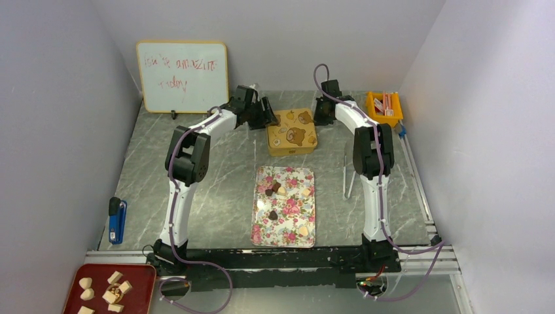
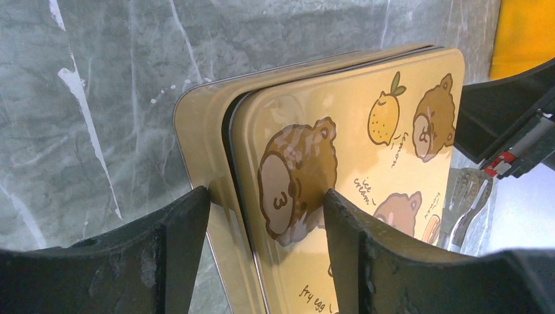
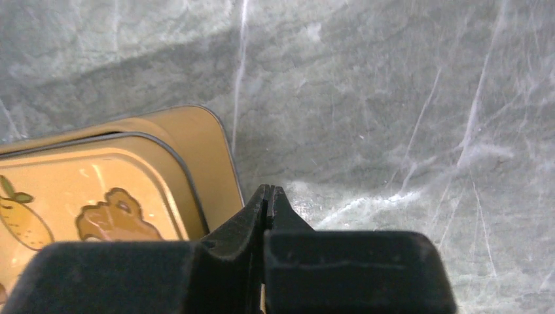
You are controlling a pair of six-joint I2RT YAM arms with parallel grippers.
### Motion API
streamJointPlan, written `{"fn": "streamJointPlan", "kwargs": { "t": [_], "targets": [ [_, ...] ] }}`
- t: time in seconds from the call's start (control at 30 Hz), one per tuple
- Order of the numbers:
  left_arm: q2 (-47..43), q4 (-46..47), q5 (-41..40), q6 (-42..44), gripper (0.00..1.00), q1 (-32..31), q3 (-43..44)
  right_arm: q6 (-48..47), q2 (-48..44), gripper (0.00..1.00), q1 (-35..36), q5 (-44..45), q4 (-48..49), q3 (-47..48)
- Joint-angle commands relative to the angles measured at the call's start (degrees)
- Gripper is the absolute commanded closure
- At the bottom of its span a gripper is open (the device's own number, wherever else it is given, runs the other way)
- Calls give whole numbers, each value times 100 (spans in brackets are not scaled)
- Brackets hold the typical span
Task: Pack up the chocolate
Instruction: Close the box lid on the packing box.
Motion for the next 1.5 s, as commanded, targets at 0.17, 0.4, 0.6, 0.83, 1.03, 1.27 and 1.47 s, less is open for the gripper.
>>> {"fn": "streamJointPlan", "kwargs": {
  "t": [0.17,0.4,0.6,0.83,1.03,1.27,1.47],
  "targets": [
    [-65,-32,-137,41,32,-44,-89,-107,198,100,189,-21,-213,643],
    [-184,-45,-143,163,35,-83,-36,-75,186,100,224,-11,-217,615],
    [-357,4,-201,258,39,-123,-119,-90,100,100,220,109,-150,443],
    [-488,61,-253,287,46,-127,-182,59,-101,91,3,189,-1,202],
    [-530,30,-273,301,49,-127,-154,197,-431,79,-249,341,224,-151],
    [-544,1,-273,328,50,-125,-129,463,-1026,65,-584,-234,753,-829],
    [-516,-12,-254,319,50,-127,-88,664,-1488,58,-713,-1314,1680,-1543]
  ]
}}
